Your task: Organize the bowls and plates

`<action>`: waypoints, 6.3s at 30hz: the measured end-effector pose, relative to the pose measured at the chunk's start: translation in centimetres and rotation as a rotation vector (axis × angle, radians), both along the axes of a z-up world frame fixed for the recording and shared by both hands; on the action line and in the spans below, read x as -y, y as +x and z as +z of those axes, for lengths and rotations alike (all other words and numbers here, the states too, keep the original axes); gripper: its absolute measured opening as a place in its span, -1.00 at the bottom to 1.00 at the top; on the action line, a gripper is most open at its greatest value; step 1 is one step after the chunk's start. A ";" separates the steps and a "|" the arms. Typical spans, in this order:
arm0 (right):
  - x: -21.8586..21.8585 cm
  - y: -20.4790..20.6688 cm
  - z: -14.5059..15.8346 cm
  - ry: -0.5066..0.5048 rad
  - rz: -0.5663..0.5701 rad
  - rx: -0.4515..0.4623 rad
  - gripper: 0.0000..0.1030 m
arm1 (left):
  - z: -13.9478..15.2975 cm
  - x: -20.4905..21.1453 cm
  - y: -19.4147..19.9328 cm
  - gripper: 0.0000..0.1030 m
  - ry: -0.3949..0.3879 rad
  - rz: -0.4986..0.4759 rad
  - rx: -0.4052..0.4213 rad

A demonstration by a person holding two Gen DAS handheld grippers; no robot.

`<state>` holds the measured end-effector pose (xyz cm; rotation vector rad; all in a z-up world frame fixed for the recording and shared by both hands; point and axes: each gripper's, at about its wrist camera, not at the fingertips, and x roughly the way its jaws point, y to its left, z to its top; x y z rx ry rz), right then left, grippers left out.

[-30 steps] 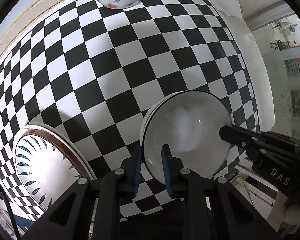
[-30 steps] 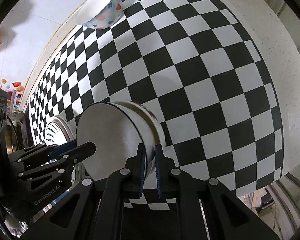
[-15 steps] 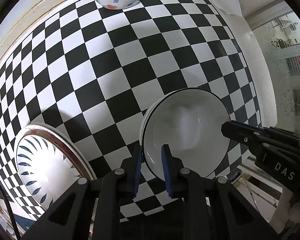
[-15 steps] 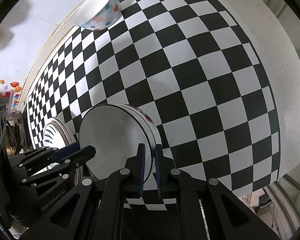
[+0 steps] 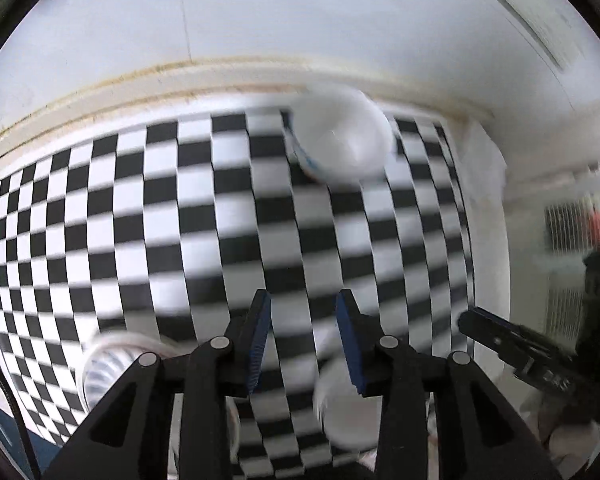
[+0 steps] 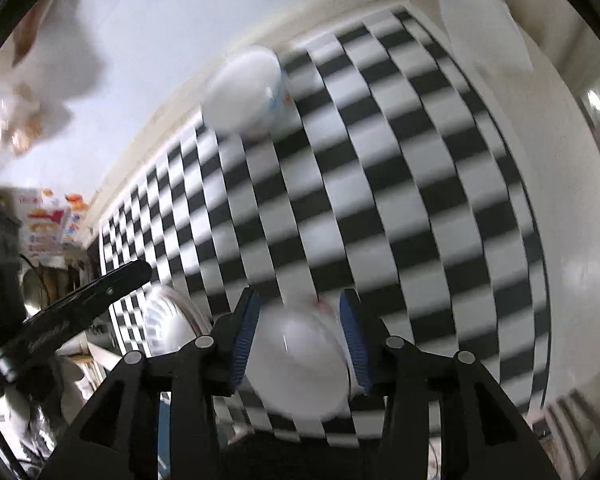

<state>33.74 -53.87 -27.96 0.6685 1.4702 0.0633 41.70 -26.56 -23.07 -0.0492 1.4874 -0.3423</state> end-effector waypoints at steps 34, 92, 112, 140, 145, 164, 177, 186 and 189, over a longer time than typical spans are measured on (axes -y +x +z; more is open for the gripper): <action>0.0 21.2 -10.8 -0.056 0.115 -0.084 -0.82 | -8.0 6.3 11.6 -0.69 0.080 -0.036 -0.068; -4.5 -8.3 -3.7 -0.134 0.118 -0.085 -0.81 | -3.4 3.6 -14.6 -0.69 0.100 -0.220 -0.035; -4.4 -8.0 -3.7 -0.133 0.102 -0.102 -0.76 | -4.3 3.6 -14.2 -0.67 0.107 -0.206 -0.052; -6.9 -15.1 9.1 -0.286 0.096 0.143 0.62 | 7.9 -1.1 -21.9 -0.36 0.055 -0.182 0.247; -8.3 -18.1 13.0 -0.324 0.076 0.213 0.67 | 10.7 -2.3 -23.8 -0.28 0.064 -0.159 0.333; -10.8 -25.6 22.5 -0.414 0.046 0.381 0.72 | 18.2 -4.5 -30.9 0.21 0.070 -0.175 0.532; -11.3 -26.2 23.2 -0.419 0.050 0.385 0.73 | 18.7 -4.9 -30.6 0.21 0.072 -0.166 0.533; -10.5 -23.8 20.6 -0.427 0.027 0.350 0.77 | 14.2 -4.3 -26.1 0.21 0.075 -0.149 0.447; -9.7 -22.5 19.0 -0.415 0.011 0.339 0.79 | 11.7 -4.0 -23.7 0.21 0.069 -0.136 0.380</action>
